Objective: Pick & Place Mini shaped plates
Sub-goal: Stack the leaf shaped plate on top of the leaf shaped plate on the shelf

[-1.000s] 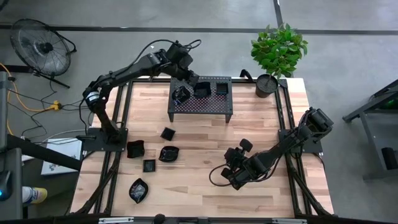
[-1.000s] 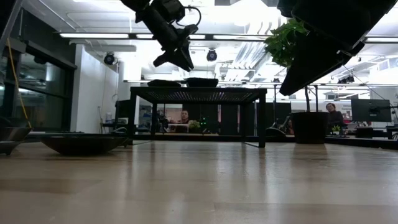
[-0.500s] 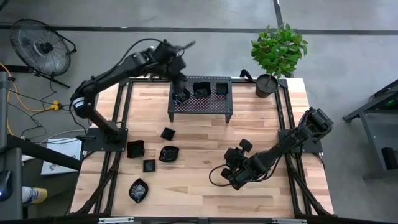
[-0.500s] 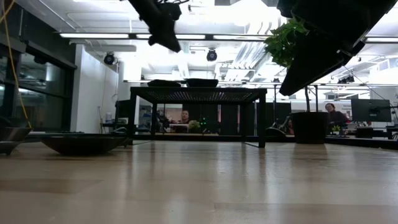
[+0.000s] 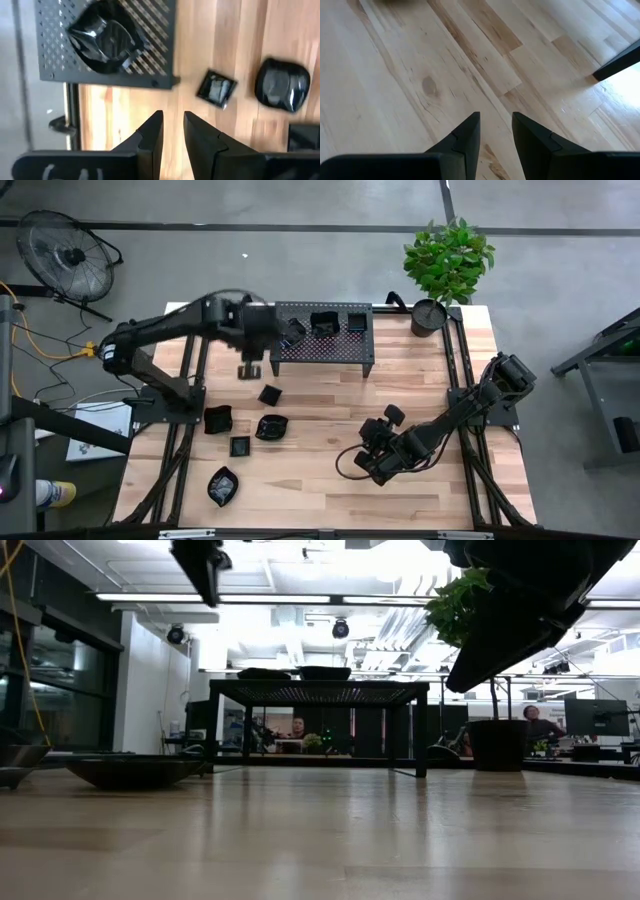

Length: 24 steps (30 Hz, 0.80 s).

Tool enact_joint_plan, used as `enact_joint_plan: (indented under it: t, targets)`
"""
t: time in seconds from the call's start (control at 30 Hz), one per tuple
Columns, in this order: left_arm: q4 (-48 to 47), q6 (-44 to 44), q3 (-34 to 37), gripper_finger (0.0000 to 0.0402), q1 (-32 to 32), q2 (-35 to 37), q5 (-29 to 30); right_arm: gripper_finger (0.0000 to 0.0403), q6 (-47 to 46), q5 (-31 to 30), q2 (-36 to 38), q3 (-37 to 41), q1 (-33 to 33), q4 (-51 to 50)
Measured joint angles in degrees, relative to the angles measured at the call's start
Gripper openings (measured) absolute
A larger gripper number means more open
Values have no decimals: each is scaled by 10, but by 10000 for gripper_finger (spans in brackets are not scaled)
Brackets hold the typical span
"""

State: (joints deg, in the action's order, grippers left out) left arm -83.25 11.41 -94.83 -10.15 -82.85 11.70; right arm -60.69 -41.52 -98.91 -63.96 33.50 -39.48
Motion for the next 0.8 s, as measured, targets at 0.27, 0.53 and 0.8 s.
enact_joint_plan:
  t: [0.27,0.53,0.8]
  targets:
    - [-53,-114,26,72,198,2,94,108,-23,5,0,0,0,2]
    - [24,-207,158,72,349,2,97,108,-25,18,0,0,0,15]
    - [260,-231,312,72,439,2,39,108,-24,21,0,0,0,19]
